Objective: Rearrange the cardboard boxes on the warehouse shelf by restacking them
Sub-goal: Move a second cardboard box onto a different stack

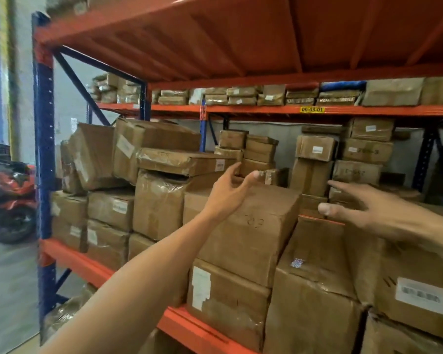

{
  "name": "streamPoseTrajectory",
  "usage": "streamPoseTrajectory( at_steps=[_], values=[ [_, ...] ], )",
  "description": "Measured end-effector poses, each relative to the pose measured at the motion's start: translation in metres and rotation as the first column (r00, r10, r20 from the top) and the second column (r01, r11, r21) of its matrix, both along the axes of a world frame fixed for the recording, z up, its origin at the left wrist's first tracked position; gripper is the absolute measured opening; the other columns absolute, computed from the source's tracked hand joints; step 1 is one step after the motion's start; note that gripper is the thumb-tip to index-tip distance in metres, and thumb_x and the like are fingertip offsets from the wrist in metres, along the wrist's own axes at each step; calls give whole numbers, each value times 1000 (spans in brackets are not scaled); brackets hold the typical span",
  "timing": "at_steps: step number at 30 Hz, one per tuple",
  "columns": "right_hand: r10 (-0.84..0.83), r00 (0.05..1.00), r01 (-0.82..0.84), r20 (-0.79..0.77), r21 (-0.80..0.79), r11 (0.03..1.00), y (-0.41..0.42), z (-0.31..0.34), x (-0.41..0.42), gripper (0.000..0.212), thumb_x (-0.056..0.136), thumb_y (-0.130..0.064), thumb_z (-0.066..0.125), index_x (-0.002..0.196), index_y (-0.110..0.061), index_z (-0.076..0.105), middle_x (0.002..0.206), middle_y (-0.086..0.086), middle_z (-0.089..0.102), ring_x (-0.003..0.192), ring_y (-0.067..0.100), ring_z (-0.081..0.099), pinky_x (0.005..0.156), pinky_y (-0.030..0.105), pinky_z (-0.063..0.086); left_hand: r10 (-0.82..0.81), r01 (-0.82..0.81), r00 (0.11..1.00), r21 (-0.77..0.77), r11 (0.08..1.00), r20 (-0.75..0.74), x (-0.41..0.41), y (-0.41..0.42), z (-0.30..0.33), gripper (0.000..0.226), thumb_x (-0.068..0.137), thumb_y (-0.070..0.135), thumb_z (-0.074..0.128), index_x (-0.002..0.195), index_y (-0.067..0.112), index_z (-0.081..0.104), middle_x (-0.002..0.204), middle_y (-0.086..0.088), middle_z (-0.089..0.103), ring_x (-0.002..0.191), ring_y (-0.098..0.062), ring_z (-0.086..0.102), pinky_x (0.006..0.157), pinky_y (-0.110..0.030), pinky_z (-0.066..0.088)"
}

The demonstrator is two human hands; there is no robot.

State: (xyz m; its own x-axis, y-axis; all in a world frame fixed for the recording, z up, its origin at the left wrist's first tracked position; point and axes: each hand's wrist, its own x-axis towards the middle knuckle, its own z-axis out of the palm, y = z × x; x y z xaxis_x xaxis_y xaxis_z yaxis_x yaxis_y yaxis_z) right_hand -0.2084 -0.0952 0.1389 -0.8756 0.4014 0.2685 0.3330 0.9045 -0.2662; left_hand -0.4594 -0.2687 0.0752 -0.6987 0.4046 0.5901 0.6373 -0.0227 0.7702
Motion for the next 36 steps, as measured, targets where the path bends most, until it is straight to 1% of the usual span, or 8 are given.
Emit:
streamPoseTrajectory(
  at_steps=[6,11,14,17,21,25,31,36],
  values=[
    [94,996,-95,-12,-134,986,-65,-17,-131,115,67,-104,33,165,-48,10,176,-3,16,159,27,24,126,51,22,281,-282,953,8,959,-112,-109,-90,7,97,85,80,58,161,28,29,137,-7,62,122,-23,62,103,-48,53],
    [79,989,-120,-122,-382,916,-111,-21,-238,121,63,-105,40,165,-48,9,176,-8,16,158,26,27,127,55,23,390,-495,841,-240,835,-375,-178,-162,15,89,88,73,59,161,45,17,159,-20,25,147,-43,29,112,-61,39],
    [81,966,-222,-247,-622,751,-130,-18,-286,119,66,-98,59,163,-52,9,174,1,24,132,32,60,107,52,54,410,-473,876,-287,833,-253,-213,-187,23,91,88,73,60,163,44,16,165,-22,9,152,-49,14,117,-65,28],
    [95,947,-294,-307,-710,640,-155,-14,-316,101,86,-76,62,165,-48,6,166,12,40,106,31,74,92,44,61,368,-368,928,-283,886,-54,-238,-201,26,94,86,77,60,162,41,20,167,-20,16,149,-47,28,120,-61,30],
    [-19,931,-273,-364,-732,624,-173,-12,-354,109,76,-84,66,164,-45,15,168,8,36,119,37,68,83,50,66,205,-181,963,-141,973,175,-257,-203,23,106,72,89,60,159,35,32,155,-3,49,126,-25,59,105,-51,52],
    [-140,937,-179,-319,-786,591,-175,-10,-373,110,72,-89,64,162,-35,31,160,9,45,122,34,64,70,45,67,81,-90,952,15,996,294,-263,-193,33,83,86,80,55,147,24,50,137,-2,59,122,-24,59,100,-51,56],
    [-248,884,-230,-396,-830,508,-176,-5,-382,41,94,-44,75,123,-16,69,106,5,76,89,17,69,49,24,51,4,-92,869,154,984,494,-264,-177,51,56,97,48,66,140,16,50,125,-6,59,106,-25,63,85,-44,62],
    [-276,842,-280,-464,-812,511,-175,-6,-371,20,103,-29,66,114,-13,71,91,1,78,75,14,67,51,24,44,-66,-144,798,295,945,600,-247,-153,60,62,84,33,84,132,20,48,119,-11,62,99,-32,69,72,-53,65]
  ],
)
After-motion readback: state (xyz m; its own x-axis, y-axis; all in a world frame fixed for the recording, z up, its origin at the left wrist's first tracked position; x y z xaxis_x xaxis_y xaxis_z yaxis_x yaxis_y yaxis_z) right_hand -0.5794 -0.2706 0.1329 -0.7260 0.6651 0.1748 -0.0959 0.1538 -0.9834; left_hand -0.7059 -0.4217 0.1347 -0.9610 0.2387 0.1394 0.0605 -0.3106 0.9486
